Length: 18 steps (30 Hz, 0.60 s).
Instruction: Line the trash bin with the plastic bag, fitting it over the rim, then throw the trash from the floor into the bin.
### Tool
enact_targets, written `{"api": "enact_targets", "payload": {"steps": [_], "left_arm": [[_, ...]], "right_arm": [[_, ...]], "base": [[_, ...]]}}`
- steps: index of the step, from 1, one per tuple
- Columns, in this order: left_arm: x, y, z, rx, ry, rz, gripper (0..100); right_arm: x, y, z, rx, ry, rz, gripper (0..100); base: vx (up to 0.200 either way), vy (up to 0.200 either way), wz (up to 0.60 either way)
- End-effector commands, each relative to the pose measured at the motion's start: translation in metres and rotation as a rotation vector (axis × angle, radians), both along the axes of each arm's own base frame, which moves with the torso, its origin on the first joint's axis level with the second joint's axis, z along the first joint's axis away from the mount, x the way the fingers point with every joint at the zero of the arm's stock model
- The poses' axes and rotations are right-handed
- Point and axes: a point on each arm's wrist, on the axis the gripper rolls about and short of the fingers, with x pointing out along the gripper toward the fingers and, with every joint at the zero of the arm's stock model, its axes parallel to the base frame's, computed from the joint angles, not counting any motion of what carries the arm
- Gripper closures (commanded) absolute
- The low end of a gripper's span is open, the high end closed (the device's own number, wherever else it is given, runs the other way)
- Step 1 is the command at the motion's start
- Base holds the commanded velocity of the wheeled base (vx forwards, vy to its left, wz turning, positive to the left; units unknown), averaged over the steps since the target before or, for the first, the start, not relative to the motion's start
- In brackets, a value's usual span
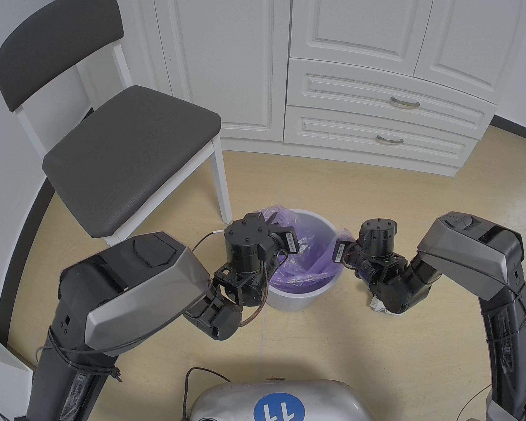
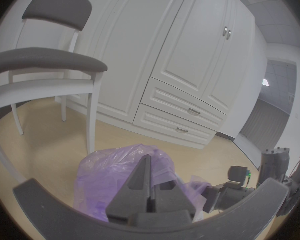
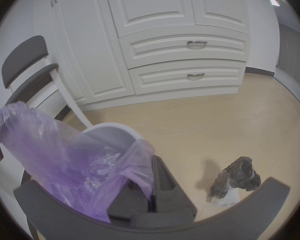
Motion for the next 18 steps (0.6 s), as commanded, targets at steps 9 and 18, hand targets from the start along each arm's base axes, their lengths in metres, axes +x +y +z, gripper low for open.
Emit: {"api": "enact_targets", "payload": {"steps": [9,18], "left_arm": [[0.042,0.027,0.001,-0.092,0.108,0.099,100],[0.047,0.041,0.028,-0.06,0.14,0.218,100]], "right_arm": [[0.027,-0.059,0.006,-0.026,0.031,-0.133,100],[0.036,-0.094,0.008,-0.03,0.043,-0.197,100]], "base": [[0.0,0.0,0.0],[0.0,0.0,0.0]]}}
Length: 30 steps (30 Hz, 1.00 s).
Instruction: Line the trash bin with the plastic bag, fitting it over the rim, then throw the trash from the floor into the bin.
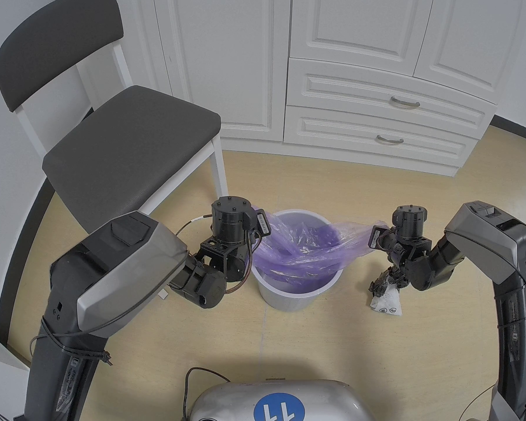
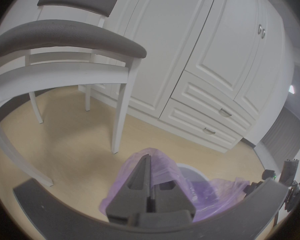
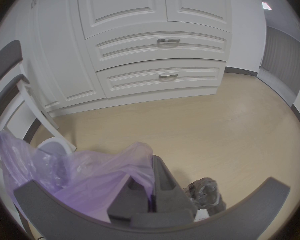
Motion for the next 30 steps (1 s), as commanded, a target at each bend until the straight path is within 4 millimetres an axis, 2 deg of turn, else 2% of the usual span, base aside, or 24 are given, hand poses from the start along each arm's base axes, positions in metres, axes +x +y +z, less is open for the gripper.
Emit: {"api": "enact_targets", "payload": {"steps": [1,10,17,21,24,30], "left_arm": [[-0.001,0.011,0.029,0.012,-0.003,0.036,100],[-0.015,0.033,0.034,0.186,0.229,0.058,100],[-0.01,0.034,0.024,0.199,0.271,0.063,100],[-0.004,0.028,0.022,0.154,0.259,0.066,100],[0.001,0.013,0.014,0.081,0.26,0.065,100],[0.001,-0.012,-0.012,0.025,0.281,0.043,100]], "right_arm": [[0.004,-0.016,0.002,-0.001,0.004,-0.029,100],[0.005,-0.026,0.005,0.001,-0.006,-0.04,100],[0.007,-0.037,0.014,0.005,-0.032,-0.062,100],[0.01,-0.044,0.018,0.004,-0.045,-0.075,100],[0.011,-0.048,0.02,0.007,-0.052,-0.077,100],[0.011,-0.052,0.022,0.011,-0.06,-0.077,100]], "base": [[0.0,0.0,0.0],[0.0,0.0,0.0],[0.0,0.0,0.0],[0.0,0.0,0.0],[0.0,0.0,0.0],[0.0,0.0,0.0]]}}
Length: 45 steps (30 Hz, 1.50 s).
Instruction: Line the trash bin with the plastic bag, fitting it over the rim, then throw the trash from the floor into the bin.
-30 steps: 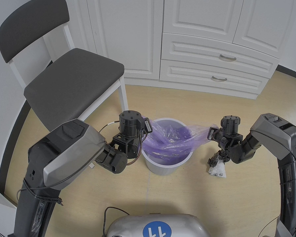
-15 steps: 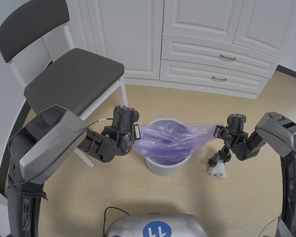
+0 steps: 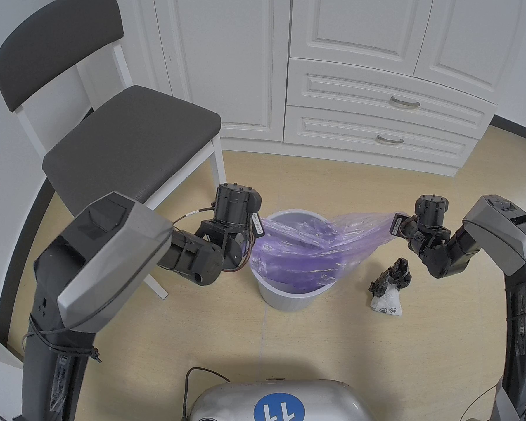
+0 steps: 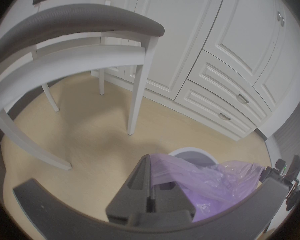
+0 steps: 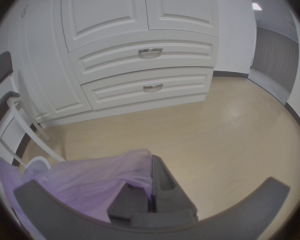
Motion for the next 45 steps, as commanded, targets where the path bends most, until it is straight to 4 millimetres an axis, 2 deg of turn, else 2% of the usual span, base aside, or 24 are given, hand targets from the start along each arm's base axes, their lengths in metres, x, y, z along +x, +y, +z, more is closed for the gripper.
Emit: {"api": "enact_targets", "payload": {"steps": [1,6,15,19,26,33,35,37,42,45], "left_arm": [[0.0,-0.021,-0.029,-0.021,0.029,-0.019,100],[-0.001,-0.028,-0.043,-0.03,0.048,-0.023,100],[0.006,-0.03,-0.044,-0.071,0.001,-0.014,100],[0.016,-0.029,-0.033,-0.151,-0.111,0.031,100],[0.012,-0.034,-0.018,-0.213,-0.196,0.02,100],[-0.002,-0.048,-0.03,-0.228,-0.207,-0.018,100],[-0.01,-0.057,-0.04,-0.224,-0.195,-0.042,100],[-0.015,-0.062,-0.044,-0.223,-0.192,-0.054,100],[-0.021,-0.068,-0.052,-0.218,-0.18,-0.071,100],[-0.023,-0.073,-0.07,-0.194,-0.156,-0.085,100]], "right_arm": [[0.0,-0.003,0.004,0.004,-0.011,-0.001,100],[0.001,-0.004,0.003,0.005,-0.009,-0.001,100],[0.004,0.001,-0.005,0.025,-0.046,0.031,100],[0.01,0.021,-0.007,0.101,-0.14,0.059,100],[0.006,0.05,0.001,0.272,-0.229,0.128,100],[-0.006,0.075,0.007,0.355,-0.23,0.185,100],[-0.019,0.094,0.007,0.366,-0.206,0.233,100],[-0.023,0.101,0.007,0.371,-0.219,0.253,100],[-0.029,0.105,0.006,0.369,-0.223,0.269,100],[-0.028,0.097,0.011,0.366,-0.234,0.257,100]], "base": [[0.0,0.0,0.0],[0.0,0.0,0.0],[0.0,0.0,0.0],[0.0,0.0,0.0],[0.0,0.0,0.0],[0.0,0.0,0.0],[0.0,0.0,0.0],[0.0,0.0,0.0],[0.0,0.0,0.0],[0.0,0.0,0.0]]}}
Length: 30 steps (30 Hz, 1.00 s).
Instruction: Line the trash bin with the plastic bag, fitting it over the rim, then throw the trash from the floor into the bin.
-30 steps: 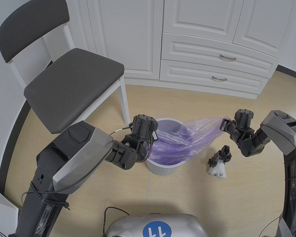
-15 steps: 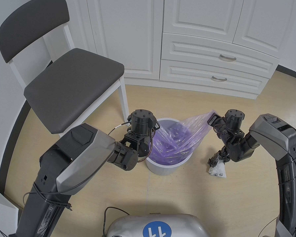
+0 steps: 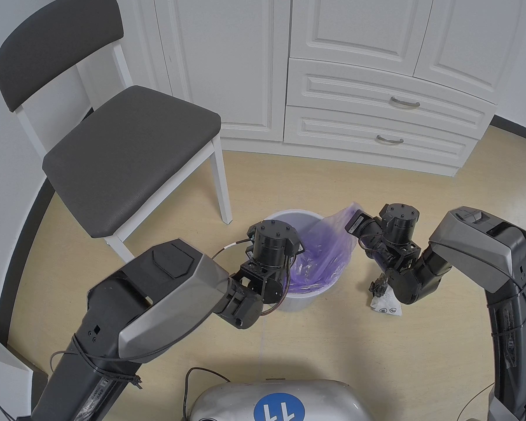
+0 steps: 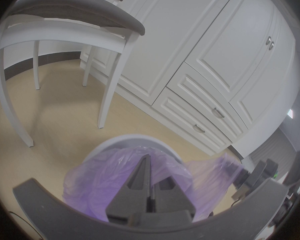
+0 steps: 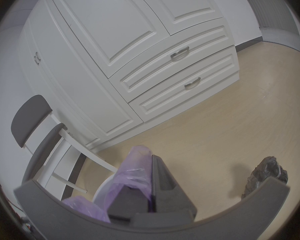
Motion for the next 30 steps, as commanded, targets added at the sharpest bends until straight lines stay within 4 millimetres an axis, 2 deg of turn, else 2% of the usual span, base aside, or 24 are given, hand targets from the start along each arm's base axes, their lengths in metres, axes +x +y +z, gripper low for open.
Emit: {"api": "enact_targets", "payload": {"steps": [1,7,13,17,22,27,29,30], "left_arm": [[-0.003,-0.005,-0.021,0.028,0.028,-0.017,100],[0.007,-0.004,-0.028,0.04,0.041,-0.011,100],[0.011,-0.008,-0.035,0.051,0.053,-0.013,100],[0.011,-0.007,-0.041,0.075,0.077,-0.009,100],[0.016,0.004,-0.036,0.081,0.083,0.018,100],[0.007,0.03,-0.015,0.17,0.103,0.029,100],[0.003,0.038,-0.006,0.203,0.107,0.028,100],[-0.002,0.048,0.004,0.238,0.106,0.028,100]], "right_arm": [[-0.001,-0.005,0.007,0.001,-0.012,-0.007,100],[-0.002,-0.045,0.042,0.013,-0.069,-0.014,100],[-0.001,-0.071,0.058,0.016,-0.099,-0.041,100],[-0.006,-0.063,0.045,0.009,-0.06,0.002,100],[-0.008,-0.048,0.028,-0.004,-0.036,0.036,100],[-0.009,-0.052,0.025,-0.05,-0.02,0.03,100],[-0.011,-0.056,0.022,-0.076,-0.008,0.03,100],[-0.015,-0.064,0.016,-0.14,0.032,0.047,100]], "base": [[0.0,0.0,0.0],[0.0,0.0,0.0],[0.0,0.0,0.0],[0.0,0.0,0.0],[0.0,0.0,0.0],[0.0,0.0,0.0],[0.0,0.0,0.0],[0.0,0.0,0.0]]}}
